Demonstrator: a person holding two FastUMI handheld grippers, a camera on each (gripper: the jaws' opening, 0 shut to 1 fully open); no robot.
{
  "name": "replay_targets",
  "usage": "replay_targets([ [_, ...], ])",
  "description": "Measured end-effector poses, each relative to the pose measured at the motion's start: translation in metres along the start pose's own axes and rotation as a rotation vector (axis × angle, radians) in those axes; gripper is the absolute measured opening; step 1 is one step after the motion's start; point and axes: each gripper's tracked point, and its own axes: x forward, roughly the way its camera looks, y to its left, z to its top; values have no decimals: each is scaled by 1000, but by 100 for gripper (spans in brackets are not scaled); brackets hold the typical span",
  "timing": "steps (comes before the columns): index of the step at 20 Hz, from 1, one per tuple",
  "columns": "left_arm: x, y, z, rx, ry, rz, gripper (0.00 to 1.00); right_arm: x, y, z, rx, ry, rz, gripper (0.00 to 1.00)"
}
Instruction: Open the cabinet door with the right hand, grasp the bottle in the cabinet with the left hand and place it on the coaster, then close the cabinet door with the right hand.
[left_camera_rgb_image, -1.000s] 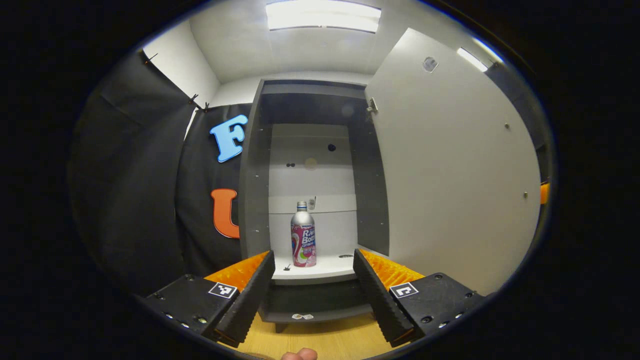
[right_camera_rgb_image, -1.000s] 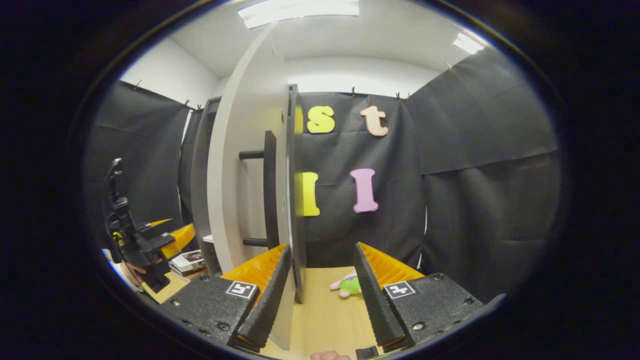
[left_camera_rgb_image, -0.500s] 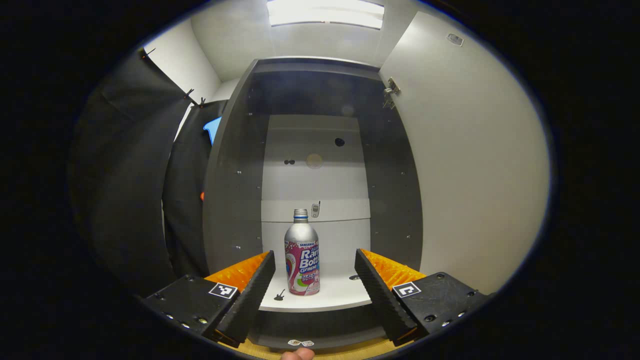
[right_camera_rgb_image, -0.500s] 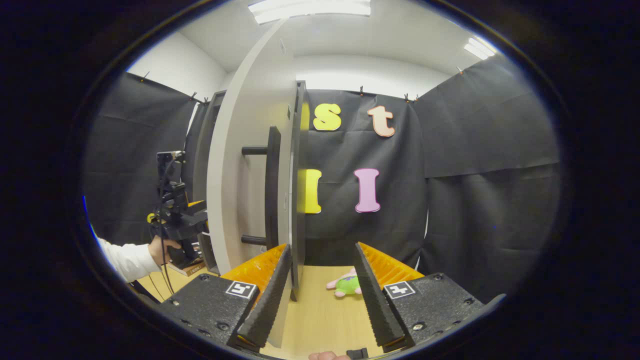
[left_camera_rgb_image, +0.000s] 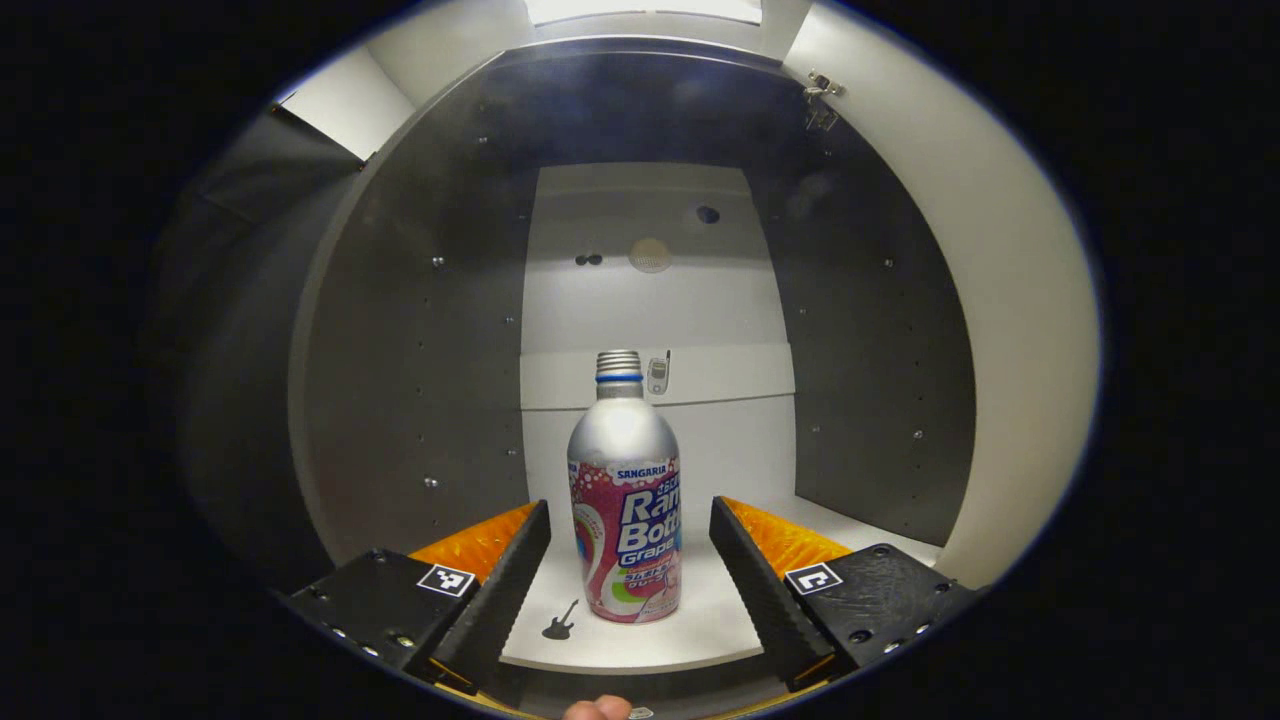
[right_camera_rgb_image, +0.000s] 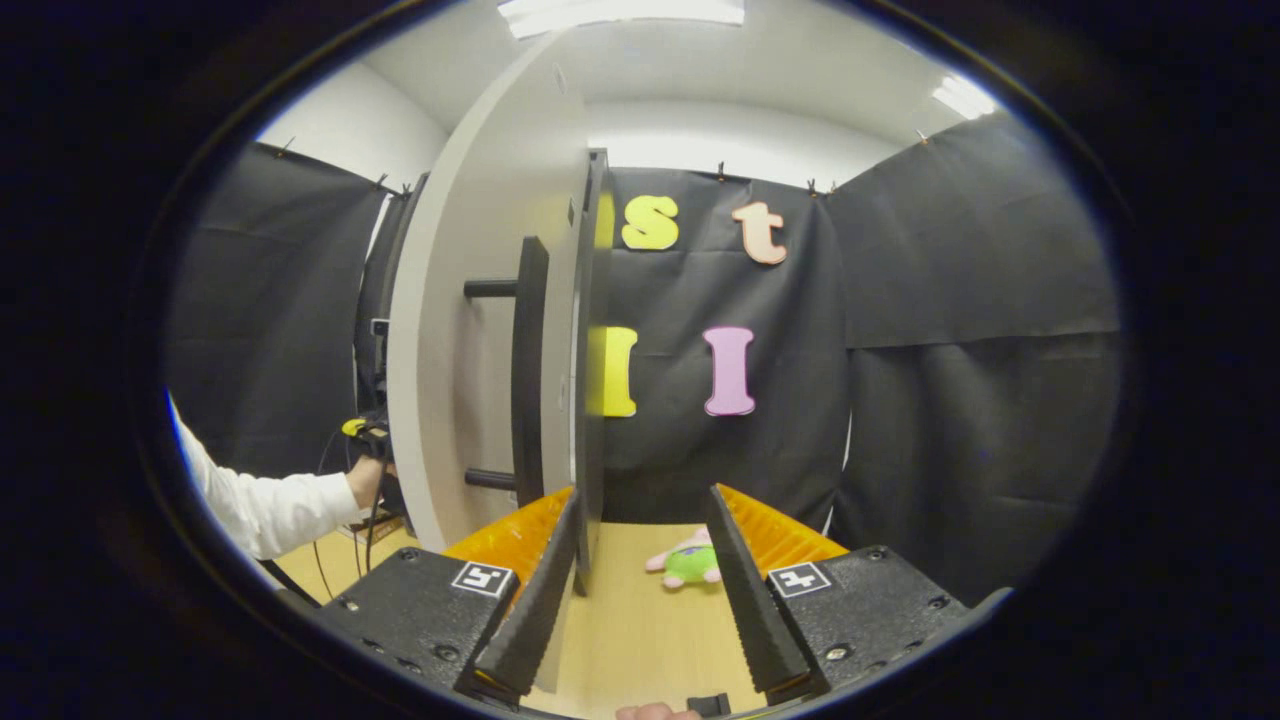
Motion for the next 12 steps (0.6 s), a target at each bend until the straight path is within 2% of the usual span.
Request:
replay_targets([
  [12, 29, -1, -17, -48, 42, -9, 97, 8, -4, 0, 13, -12, -25, 78],
])
